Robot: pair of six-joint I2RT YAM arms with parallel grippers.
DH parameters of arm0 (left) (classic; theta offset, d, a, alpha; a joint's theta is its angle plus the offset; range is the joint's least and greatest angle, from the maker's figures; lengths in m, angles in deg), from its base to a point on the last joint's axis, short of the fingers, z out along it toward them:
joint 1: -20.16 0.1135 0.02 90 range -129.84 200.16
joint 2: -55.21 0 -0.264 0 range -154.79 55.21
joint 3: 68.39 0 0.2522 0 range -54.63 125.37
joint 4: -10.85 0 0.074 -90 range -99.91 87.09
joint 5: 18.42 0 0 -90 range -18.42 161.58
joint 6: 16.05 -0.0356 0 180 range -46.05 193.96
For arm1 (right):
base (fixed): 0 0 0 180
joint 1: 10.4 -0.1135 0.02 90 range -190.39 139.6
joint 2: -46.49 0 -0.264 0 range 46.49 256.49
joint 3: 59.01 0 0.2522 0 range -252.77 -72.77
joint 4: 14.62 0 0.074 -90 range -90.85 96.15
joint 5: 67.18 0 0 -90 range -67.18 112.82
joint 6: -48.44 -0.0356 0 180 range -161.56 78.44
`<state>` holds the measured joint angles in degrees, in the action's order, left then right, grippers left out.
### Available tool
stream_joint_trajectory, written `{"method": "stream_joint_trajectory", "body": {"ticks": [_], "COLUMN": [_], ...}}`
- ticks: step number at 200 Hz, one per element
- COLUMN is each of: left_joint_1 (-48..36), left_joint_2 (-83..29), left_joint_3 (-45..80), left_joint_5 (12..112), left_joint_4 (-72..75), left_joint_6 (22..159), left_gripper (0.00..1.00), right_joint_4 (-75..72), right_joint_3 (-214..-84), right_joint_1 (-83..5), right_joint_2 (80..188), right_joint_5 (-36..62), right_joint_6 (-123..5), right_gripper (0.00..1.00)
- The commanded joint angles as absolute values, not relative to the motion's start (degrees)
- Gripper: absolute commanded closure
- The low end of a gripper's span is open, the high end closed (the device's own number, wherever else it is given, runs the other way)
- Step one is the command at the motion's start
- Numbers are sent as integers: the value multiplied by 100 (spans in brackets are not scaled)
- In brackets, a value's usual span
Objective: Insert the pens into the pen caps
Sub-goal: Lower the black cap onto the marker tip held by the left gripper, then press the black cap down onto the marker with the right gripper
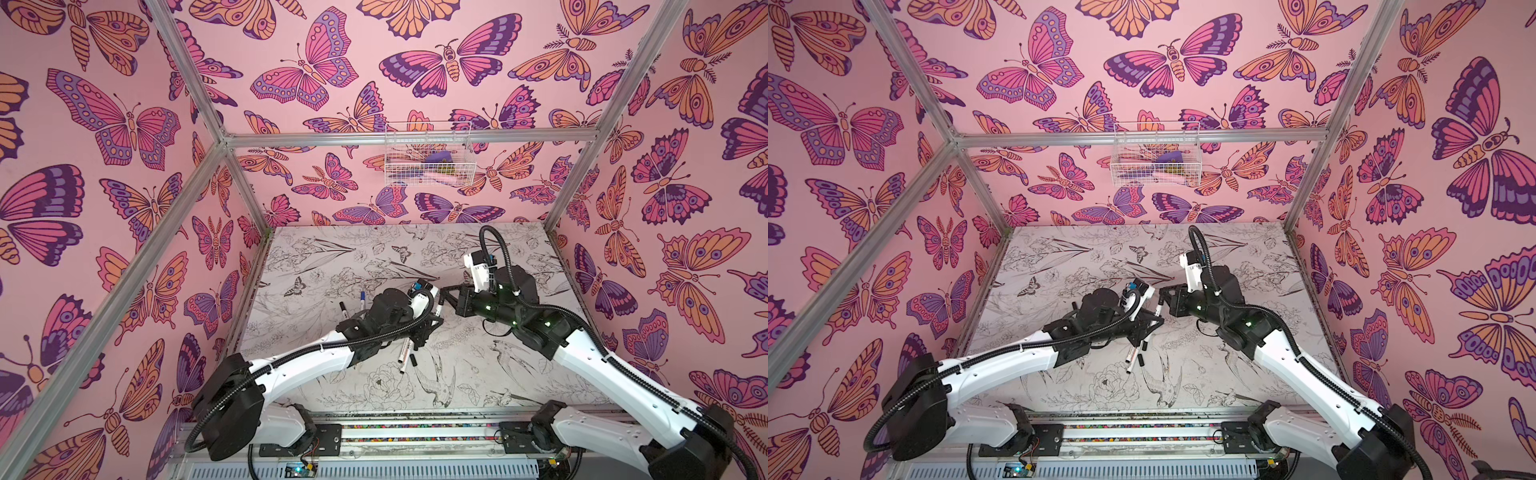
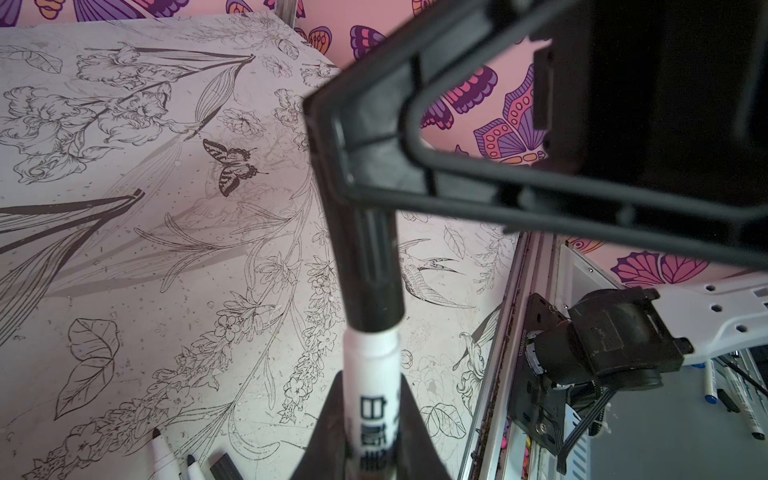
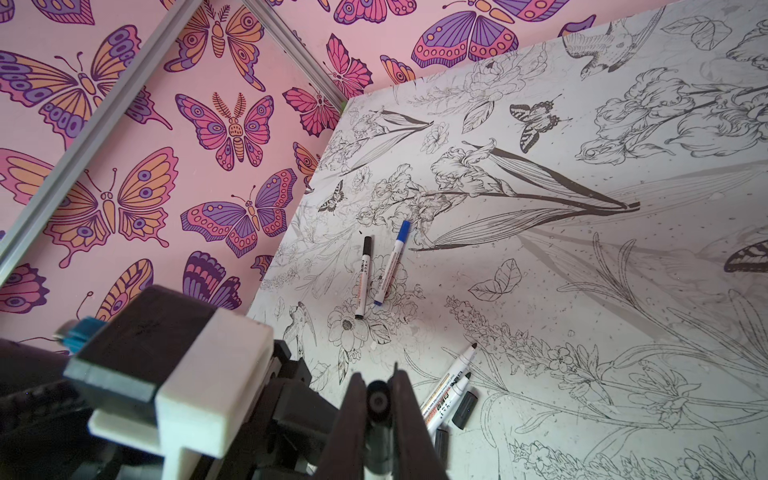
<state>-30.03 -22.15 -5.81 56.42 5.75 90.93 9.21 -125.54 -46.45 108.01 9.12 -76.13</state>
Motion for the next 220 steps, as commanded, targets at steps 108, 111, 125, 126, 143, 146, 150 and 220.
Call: {"method": "stream_joint_trajectory", "body": {"ticks": [108,111,125,126,143,146,150,220], "left_joint_1": [-2827,-2831,-2849,-2851,-2929,-2943,-2954,-3074], "left_joint_2": [-1533,-1519,-1484,-1484,-1500,-1509,-1520,-1584], "left_joint_3": [-660,-702,-889,-895,-987,-990,-1014,-1372], "left_joint_5": [6645,6656,6583,6576,6665,6685,6703,6780], "left_joint_4": [2512,2584,2932,2951,3031,3031,3031,3103], "left_joint_6": [7715,7705,7591,7581,7455,7461,7465,7841], "left_gripper": [100,100,100,100,100,100,100,100], "right_joint_4": [2116,2133,2134,2127,2028,2003,1969,1374], "right_joint_3": [-13494,-13515,-13607,-13614,-13712,-13725,-13740,-13822], "right_joint_1": [-4759,-4759,-4762,-4764,-4765,-4762,-4763,-4757], "right_joint_2": [10818,10819,10777,10776,10719,10708,10692,10486], "right_joint_5": [-972,-942,-789,-770,-390,-318,-204,873], "right_joint_6": [-6544,-6524,-6492,-6493,-6538,-6538,-6552,-6744], "right_gripper": [98,97,83,81,61,59,57,38]}}
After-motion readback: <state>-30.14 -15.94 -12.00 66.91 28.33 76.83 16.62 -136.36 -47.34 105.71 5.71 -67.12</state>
